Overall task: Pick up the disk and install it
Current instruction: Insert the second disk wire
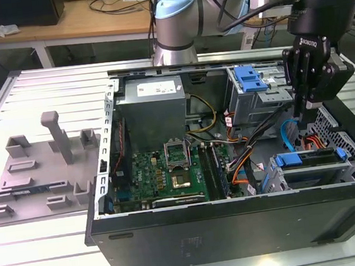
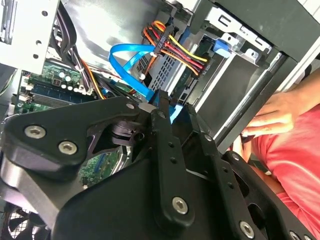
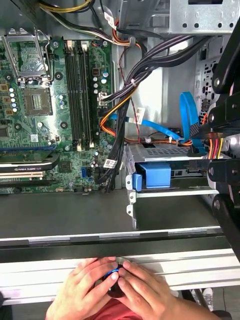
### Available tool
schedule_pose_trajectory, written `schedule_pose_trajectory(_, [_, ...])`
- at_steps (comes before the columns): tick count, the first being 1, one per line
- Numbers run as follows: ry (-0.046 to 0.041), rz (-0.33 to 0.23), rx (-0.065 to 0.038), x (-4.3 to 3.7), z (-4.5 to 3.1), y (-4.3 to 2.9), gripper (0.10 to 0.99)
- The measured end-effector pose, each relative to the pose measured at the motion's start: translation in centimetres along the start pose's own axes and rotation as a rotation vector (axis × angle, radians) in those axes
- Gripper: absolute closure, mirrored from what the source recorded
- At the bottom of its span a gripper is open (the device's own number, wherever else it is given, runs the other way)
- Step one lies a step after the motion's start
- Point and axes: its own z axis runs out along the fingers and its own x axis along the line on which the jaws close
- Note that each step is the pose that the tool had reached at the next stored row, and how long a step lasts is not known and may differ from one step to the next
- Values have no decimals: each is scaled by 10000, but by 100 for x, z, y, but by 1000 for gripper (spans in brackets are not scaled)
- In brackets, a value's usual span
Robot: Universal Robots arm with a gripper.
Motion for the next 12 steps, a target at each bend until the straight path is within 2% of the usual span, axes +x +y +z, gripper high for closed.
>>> schedule_pose_trajectory(8, [48, -4, 4, 12, 33, 6, 784])
schedule_pose_trajectory(9, [62, -5, 5, 11, 37, 7, 800])
schedule_pose_trajectory(11, [78, -7, 6, 9, 44, 7, 925])
schedule_pose_trajectory(12, [82, -7, 6, 8, 45, 7, 925])
